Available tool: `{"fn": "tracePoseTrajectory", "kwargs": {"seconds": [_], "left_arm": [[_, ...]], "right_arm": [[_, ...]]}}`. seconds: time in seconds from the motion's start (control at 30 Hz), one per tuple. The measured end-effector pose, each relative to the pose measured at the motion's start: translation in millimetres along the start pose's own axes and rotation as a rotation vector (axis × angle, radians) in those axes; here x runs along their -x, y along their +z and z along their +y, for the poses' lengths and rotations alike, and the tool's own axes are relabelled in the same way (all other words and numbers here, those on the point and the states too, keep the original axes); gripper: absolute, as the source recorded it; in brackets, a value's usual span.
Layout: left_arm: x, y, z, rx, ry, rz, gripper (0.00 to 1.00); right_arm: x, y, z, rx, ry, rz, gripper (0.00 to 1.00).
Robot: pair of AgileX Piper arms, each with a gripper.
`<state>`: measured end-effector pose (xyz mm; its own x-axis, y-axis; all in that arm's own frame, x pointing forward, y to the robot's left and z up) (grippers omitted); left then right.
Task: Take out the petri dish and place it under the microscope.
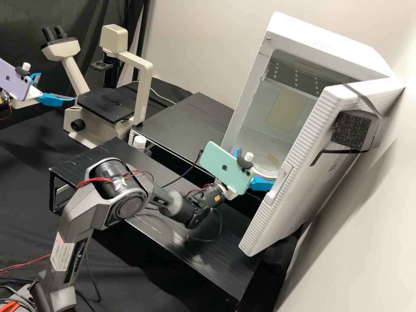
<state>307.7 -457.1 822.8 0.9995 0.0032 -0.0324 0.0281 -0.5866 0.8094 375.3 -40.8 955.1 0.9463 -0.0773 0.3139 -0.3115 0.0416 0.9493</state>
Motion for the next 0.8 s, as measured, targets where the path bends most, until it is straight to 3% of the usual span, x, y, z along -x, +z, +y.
{"fn": "tracePoseTrajectory", "kwargs": {"seconds": [0.17, 0.47, 0.63, 0.8], "left_arm": [[0.0, 0.0, 0.0, 0.0, 0.0, 0.0, 1.0], [0.0, 0.0, 0.0, 0.0, 0.0, 0.0, 1.0], [0.0, 0.0, 0.0, 0.0, 0.0, 0.0, 1.0], [0.0, 0.0, 0.0, 0.0, 0.0, 0.0, 1.0]], "right_arm": [[-12.6, 3.8, 0.3, 0.003, -0.013, -0.023, 1.0], [-28.9, -1.5, 6.0, 0.022, -0.011, 0.003, 1.0], [-35.5, -4.9, 4.5, 0.001, -0.046, 0.034, 1.0], [-44.1, 3.2, -6.4, -0.001, -0.097, -0.005, 1.0]]}}
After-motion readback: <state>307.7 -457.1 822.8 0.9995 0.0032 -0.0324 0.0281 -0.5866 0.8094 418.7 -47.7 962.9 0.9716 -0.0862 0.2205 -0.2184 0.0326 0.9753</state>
